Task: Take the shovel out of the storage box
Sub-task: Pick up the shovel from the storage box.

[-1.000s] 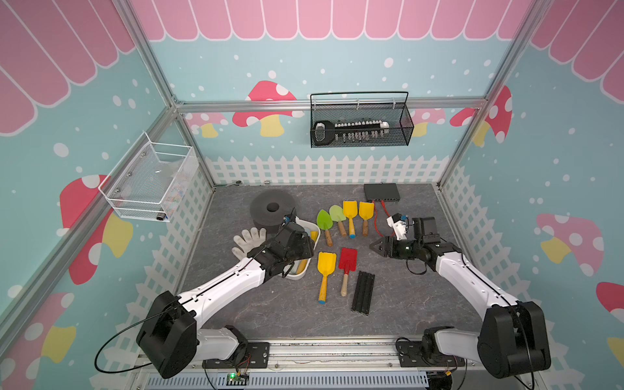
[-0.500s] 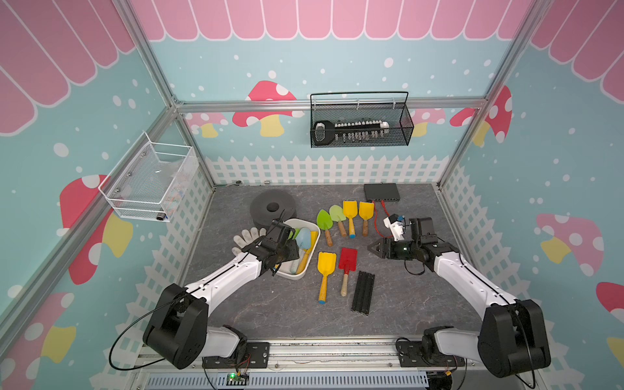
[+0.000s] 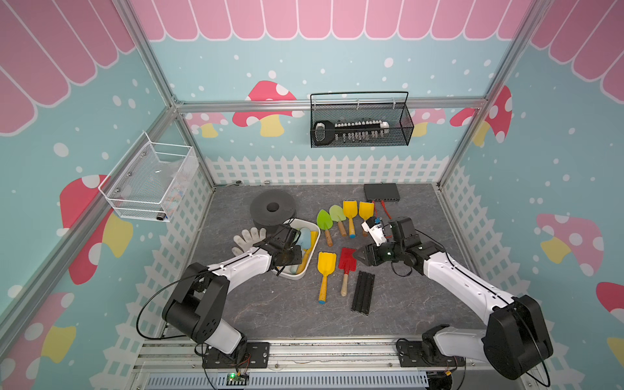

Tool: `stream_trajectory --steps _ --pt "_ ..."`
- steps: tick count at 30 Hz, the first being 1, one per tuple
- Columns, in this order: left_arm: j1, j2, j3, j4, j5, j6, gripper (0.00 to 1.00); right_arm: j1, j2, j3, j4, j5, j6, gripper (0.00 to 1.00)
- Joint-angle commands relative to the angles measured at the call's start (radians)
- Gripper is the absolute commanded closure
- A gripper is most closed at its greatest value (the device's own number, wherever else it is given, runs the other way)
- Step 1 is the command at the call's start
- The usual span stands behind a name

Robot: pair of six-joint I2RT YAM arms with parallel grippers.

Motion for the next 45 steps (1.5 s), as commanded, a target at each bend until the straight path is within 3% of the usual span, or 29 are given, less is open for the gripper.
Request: stream_trajectory --steps 1,6,23,26,35,45 --pt "0.007 0.017 0.035 0.032 0.022 0.021 0.58 0.007 0.009 0.022 -0.004 0.02 -0.026 0.42" --pt "0.007 0.049 0.054 0.034 0.042 0.02 0.64 0.007 -0.002 0.023 -0.005 0.009 -0.025 0.42" --pt "0.006 0.176 0.099 0.015 0.015 0.027 0.62 0.007 -0.046 0.016 -0.007 0.0 -0.02 0.42" --pt "0.005 0.185 0.101 0.016 0.014 0.027 0.71 0.007 -0.046 0.016 -0.007 -0.001 -0.022 0.42" --pt "-0.004 0.053 0.095 -0.008 0.017 0.028 0.97 0.007 -0.041 0.015 0.0 -0.02 -0.022 0.42" --pt "-0.01 -0.097 0.058 -0.003 -0.014 0.008 1.0 0.007 -0.053 0.008 0.011 -0.012 -0.017 0.42"
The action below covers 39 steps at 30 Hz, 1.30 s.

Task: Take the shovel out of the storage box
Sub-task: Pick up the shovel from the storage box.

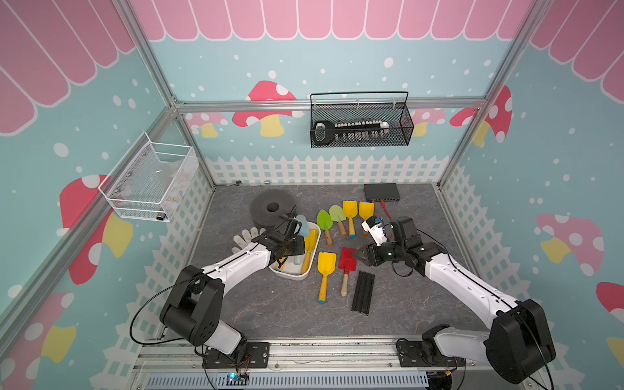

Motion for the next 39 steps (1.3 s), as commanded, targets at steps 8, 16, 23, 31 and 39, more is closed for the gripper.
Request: stream_trajectory --steps 8,16,23,31,39 --pt "-0.031 -0.203 -0.131 0.101 -0.037 -0.027 1.0 0.005 -0.025 -0.003 0.035 -0.009 0.01 0.41" --pt "-0.109 -0.319 -0.294 0.374 -0.007 0.009 1.0 0.016 -0.039 -0.026 0.103 -0.037 0.11 0.41" --pt "-0.165 -0.36 -0.319 0.433 0.023 0.046 1.0 0.062 -0.088 -0.064 0.223 0.043 0.269 0.4" --pt "-0.224 -0.363 -0.325 0.446 0.072 0.08 1.0 0.126 -0.073 -0.02 0.258 0.095 0.321 0.43" --pt "-0.252 -0.338 -0.322 0.468 0.126 0.081 1.0 0.186 -0.064 0.01 0.264 0.201 0.299 0.42"
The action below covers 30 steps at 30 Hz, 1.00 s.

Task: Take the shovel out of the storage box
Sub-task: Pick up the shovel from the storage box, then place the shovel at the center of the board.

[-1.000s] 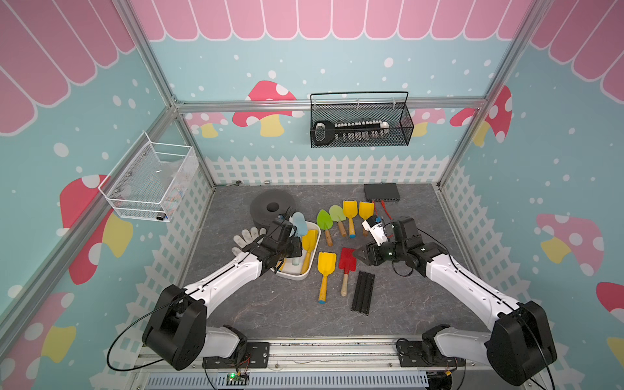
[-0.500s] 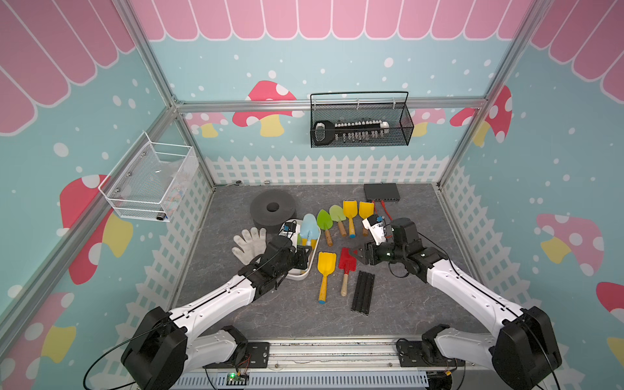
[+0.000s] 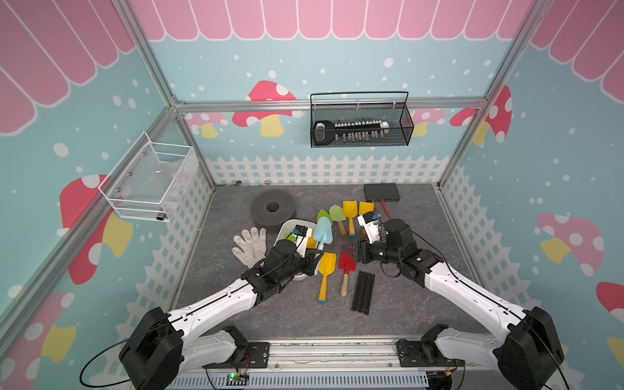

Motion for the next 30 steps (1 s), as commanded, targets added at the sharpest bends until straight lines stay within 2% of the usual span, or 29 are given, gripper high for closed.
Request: stream_trajectory --steps 1,5,14,22,27,28,30 --pt "-0.012 0.015 -0.006 0.046 0.042 0.023 1.0 0.019 0.013 0.037 0.038 0.06 -0.003 0.42" --pt "-0.024 0.034 0.005 0.045 0.058 0.03 1.0 0.033 0.046 0.062 0.052 0.069 -0.005 0.42" --pt "-0.046 0.046 0.01 0.056 0.086 0.049 1.0 0.058 0.126 0.13 0.05 0.083 0.022 0.52" --pt "-0.063 0.072 0.023 0.056 0.096 0.053 1.0 0.071 0.136 0.151 0.026 0.157 0.015 0.73" --pt "-0.068 0.074 0.023 0.059 0.103 0.056 1.0 0.074 0.126 0.158 0.006 0.17 -0.003 0.96" --pt "-0.068 0.075 0.023 0.057 0.109 0.056 0.97 0.074 0.125 0.16 0.004 0.169 -0.007 1.0" --pt "-0.068 0.077 0.025 0.058 0.134 0.062 0.8 0.073 0.124 0.165 -0.001 0.165 -0.016 1.0"
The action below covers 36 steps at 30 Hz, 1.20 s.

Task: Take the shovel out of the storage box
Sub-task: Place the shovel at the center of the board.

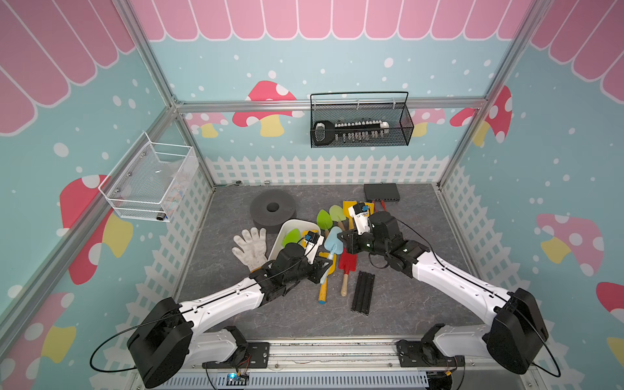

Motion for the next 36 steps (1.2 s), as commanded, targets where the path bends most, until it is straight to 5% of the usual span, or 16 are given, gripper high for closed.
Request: stream_trajectory --steps 1,4,11,25,36 --pt "-0.008 0.007 0.025 0.039 0.059 0.028 0.71 0.004 -0.009 0.037 -0.019 0.006 -0.034 1.0" --pt "-0.008 0.004 0.014 0.059 0.075 0.007 0.58 0.002 -0.006 0.073 -0.055 -0.024 -0.087 1.0" --pt "0.007 -0.024 -0.008 0.101 0.16 -0.008 0.45 -0.045 -0.012 0.176 -0.182 -0.122 -0.199 1.0" --pt "0.091 0.013 -0.068 0.336 0.419 -0.158 0.41 -0.276 0.048 0.239 -0.197 -0.608 -0.386 1.0" --pt "0.094 0.122 -0.039 0.428 0.567 -0.215 0.42 -0.305 0.076 0.255 -0.163 -0.713 -0.408 1.0"
